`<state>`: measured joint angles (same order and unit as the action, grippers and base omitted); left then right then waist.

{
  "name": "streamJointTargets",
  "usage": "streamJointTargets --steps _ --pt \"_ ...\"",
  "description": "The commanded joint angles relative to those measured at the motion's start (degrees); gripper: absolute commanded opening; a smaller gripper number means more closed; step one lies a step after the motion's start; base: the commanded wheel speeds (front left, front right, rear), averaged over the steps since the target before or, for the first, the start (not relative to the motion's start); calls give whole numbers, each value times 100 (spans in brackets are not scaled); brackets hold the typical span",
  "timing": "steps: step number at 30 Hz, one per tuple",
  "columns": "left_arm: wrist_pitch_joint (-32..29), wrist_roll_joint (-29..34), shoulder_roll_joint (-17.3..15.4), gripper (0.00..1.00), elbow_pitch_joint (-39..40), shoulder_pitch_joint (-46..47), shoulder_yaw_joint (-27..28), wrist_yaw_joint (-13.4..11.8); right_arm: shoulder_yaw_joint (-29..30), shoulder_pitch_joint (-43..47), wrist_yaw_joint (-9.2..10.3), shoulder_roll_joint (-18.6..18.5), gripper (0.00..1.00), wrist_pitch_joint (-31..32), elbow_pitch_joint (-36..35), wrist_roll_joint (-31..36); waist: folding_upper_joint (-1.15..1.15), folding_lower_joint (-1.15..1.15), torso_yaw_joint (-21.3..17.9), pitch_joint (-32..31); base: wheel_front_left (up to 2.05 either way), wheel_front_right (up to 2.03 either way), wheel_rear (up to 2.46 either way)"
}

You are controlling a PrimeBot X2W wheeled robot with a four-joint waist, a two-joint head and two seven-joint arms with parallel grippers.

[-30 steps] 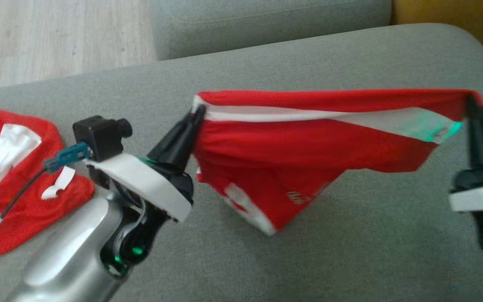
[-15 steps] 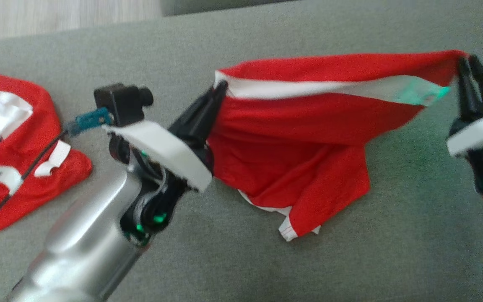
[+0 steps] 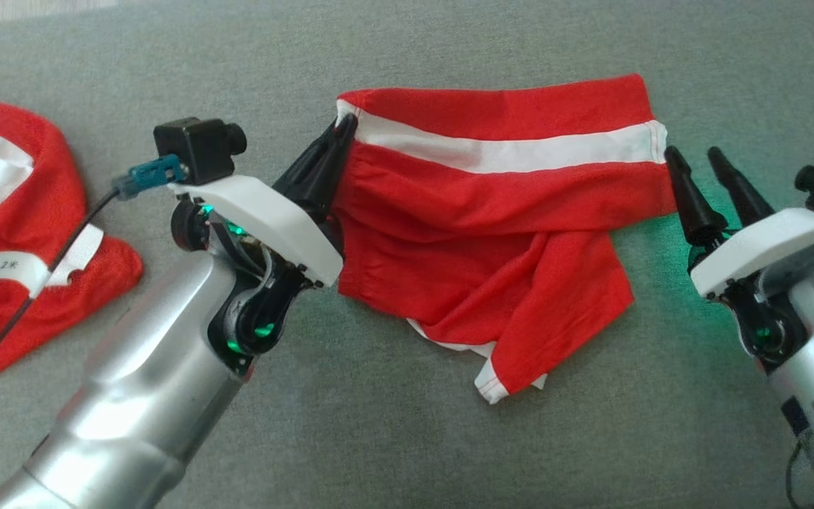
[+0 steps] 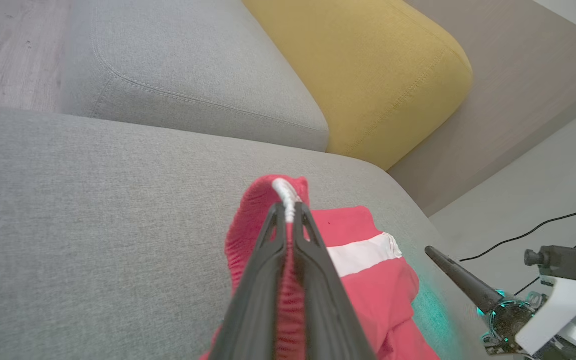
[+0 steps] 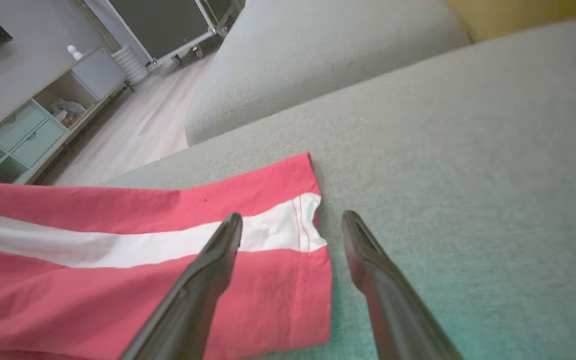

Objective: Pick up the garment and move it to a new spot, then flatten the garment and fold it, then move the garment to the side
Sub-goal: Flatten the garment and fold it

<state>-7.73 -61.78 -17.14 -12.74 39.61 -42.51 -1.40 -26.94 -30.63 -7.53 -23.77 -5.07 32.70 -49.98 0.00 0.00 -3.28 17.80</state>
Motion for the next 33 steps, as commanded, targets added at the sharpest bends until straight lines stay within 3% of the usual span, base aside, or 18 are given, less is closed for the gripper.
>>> streamJointTargets --steps 1,5,13,16,18,19,27,33 --pt "62 50 -86 0 133 283 222 45 -88 -85 4 -150 100 71 -169 -176 0 0 23 32 0 0 0" --pt "62 88 -40 0 54 388 184 94 -409 -308 4 -436 100 369 -77 -722 0 0 141 148 0 0 0" --pt "71 138 91 0 -21 548 111 146 -1211 -803 4 -694 100 287 692 -725 0 0 361 307 0 0 0" --pt "76 146 133 0 -60 572 82 166 -1428 -909 4 -678 70 181 932 -791 0 0 409 323 0 0 0" --pt "85 146 150 0 -95 578 69 181 -1557 -973 4 -682 28 58 1057 -810 0 0 428 322 0 0 0" --pt "89 144 154 0 -116 576 66 187 -1607 -1006 4 -682 0 -22 1112 -821 0 0 432 319 0 0 0" --pt "336 194 80 0 -279 539 138 280 -1934 -1195 4 -788 0 -616 1157 -997 0 0 313 17 0 0 0" --pt "647 532 -74 0 -243 966 212 456 -1804 -1766 4 -1182 0 -872 843 -1132 0 0 15 -232 0 0 0"
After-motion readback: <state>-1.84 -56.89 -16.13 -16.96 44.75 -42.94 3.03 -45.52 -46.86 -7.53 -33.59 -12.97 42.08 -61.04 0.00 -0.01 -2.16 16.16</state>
